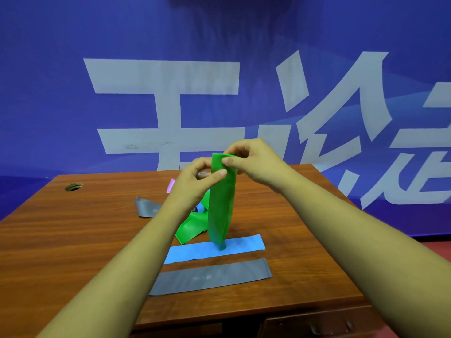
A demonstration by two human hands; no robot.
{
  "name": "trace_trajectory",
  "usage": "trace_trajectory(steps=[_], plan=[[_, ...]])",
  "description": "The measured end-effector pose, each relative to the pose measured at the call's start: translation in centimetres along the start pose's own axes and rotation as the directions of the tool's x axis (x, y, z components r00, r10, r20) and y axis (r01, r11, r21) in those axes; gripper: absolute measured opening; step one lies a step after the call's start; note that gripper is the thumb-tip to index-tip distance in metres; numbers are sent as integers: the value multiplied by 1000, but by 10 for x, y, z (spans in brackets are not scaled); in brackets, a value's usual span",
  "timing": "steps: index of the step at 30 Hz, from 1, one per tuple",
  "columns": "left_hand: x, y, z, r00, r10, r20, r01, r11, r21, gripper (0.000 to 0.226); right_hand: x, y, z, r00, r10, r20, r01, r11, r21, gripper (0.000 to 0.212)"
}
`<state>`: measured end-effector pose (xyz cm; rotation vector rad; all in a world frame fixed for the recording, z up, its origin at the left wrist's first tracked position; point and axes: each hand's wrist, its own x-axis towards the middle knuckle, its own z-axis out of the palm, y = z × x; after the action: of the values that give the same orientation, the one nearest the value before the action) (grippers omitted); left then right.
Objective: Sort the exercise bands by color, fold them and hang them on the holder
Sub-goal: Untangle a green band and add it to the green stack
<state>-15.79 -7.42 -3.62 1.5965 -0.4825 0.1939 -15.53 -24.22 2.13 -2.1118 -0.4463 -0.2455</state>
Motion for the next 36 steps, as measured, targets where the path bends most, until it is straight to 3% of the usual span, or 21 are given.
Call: trace_trajectory(steps=[3,7,13,17,19,23,27,31,36], plan=[[-1,-9,6,991,-43,123,50,997,-52,32,4,-13,-6,999,47,14,-48,987,152,11],[-9,-25,20,981,-108,164,126,987,-103,26,12,-19,-26,983,145,-116,-112,961,254,9],[-27,-54,14,918,-282,279,339,924,-180,23,7,24,-48,891,397,-222,-286,869,404,7],[-37,-64,3,832,-399,387,438,899,-16,13,-4,61,-54,772,567,-288,-357,761,542,9],[-38,-66,-3,828,-410,384,410,908,85,11,-12,76,-57,753,592,-287,-371,742,558,9],[-40,-70,-10,796,-441,416,373,897,236,42,-26,102,-60,714,632,-302,-379,711,592,6],[-40,-72,-13,769,-479,423,376,874,307,32,-39,126,-62,681,668,-299,-394,679,620,4],[-39,-79,-19,763,-490,422,386,869,311,40,-53,150,-66,619,720,-314,-394,631,669,9],[-40,-90,-18,805,-516,292,480,856,191,24,-74,176,-74,620,741,-259,-389,577,718,9]])
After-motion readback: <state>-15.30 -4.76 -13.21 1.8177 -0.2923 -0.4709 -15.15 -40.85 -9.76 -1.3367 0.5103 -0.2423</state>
